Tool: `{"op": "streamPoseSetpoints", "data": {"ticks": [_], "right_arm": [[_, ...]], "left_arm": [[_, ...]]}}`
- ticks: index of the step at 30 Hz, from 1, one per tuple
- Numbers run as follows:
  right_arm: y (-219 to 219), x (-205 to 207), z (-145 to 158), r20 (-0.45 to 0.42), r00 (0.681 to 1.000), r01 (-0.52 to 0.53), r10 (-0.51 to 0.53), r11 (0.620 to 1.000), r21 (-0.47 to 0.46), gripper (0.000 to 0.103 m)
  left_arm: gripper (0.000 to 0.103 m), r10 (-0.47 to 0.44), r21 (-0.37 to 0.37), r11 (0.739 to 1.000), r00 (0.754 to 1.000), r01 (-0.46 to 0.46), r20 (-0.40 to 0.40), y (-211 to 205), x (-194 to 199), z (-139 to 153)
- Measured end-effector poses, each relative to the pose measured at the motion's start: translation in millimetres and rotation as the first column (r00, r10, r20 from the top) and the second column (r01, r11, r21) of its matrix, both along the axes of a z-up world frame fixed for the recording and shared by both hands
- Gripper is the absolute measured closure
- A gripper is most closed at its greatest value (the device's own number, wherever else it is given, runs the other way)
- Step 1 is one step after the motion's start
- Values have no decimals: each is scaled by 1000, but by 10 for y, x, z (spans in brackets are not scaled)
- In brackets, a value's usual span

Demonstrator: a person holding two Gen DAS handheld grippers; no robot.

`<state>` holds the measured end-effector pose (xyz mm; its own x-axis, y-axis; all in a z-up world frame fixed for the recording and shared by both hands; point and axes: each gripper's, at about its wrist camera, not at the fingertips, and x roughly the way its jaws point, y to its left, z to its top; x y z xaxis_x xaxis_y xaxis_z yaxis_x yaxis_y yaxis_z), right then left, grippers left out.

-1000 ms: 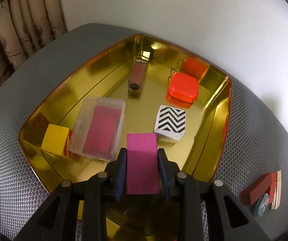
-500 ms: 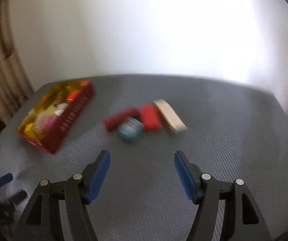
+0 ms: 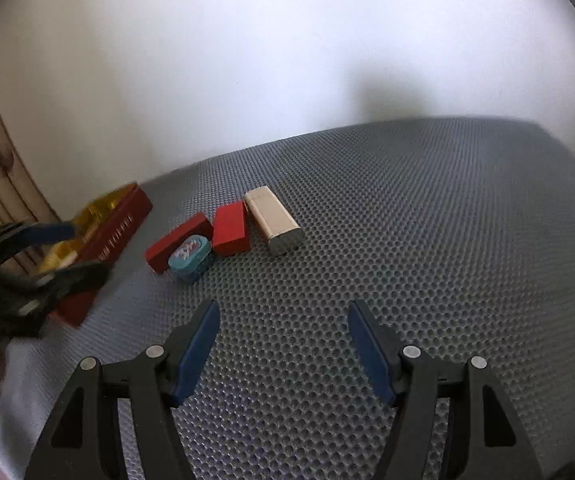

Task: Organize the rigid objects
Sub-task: 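Grasp the dark red bar with the left tool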

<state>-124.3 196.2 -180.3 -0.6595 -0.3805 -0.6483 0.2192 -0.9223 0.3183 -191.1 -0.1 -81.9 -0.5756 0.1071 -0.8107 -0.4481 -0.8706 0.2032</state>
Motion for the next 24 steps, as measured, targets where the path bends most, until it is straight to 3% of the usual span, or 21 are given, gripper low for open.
{"op": "streamPoseSetpoints", "data": {"ticks": [3,5,8,9,11,12,16,18,21,24], "right_arm": [[3,-28,-17,8,1000,-16,17,999,-33,35],[21,-37,-22,10,1000,-21,21,998,-58,35],[136,-65,-69,36,999,13,-9,992,-128,35],[162,-81,-92,56,998,27,-19,989,-146,35],[203,-118,-148,87,996,48,-33,983,-179,35],[193,-98,-135,80,996,46,-32,983,-180,35],[139,-102,-134,83,996,36,-22,983,-177,35],[128,-97,-136,83,996,38,-23,983,-182,35],[100,-88,-133,86,996,47,-32,984,-174,35],[66,-86,-132,89,995,51,-36,984,-171,35]], "left_arm": [[41,-90,-83,992,990,99,104,114,-338,-207],[43,-128,-137,979,980,149,151,161,-434,-336],[45,-139,-143,975,969,170,202,200,-535,-499],[47,-140,-112,980,969,165,202,201,-573,-512],[63,-103,-4,994,964,107,243,164,-697,-501],[82,-82,39,996,963,75,258,154,-730,-490],[84,-29,70,998,968,12,251,204,-719,-424],[84,26,74,996,979,-42,203,212,-689,-280],[84,115,136,982,984,-134,135,167,-598,98],[84,150,177,971,986,-160,66,136,-420,466]]}}
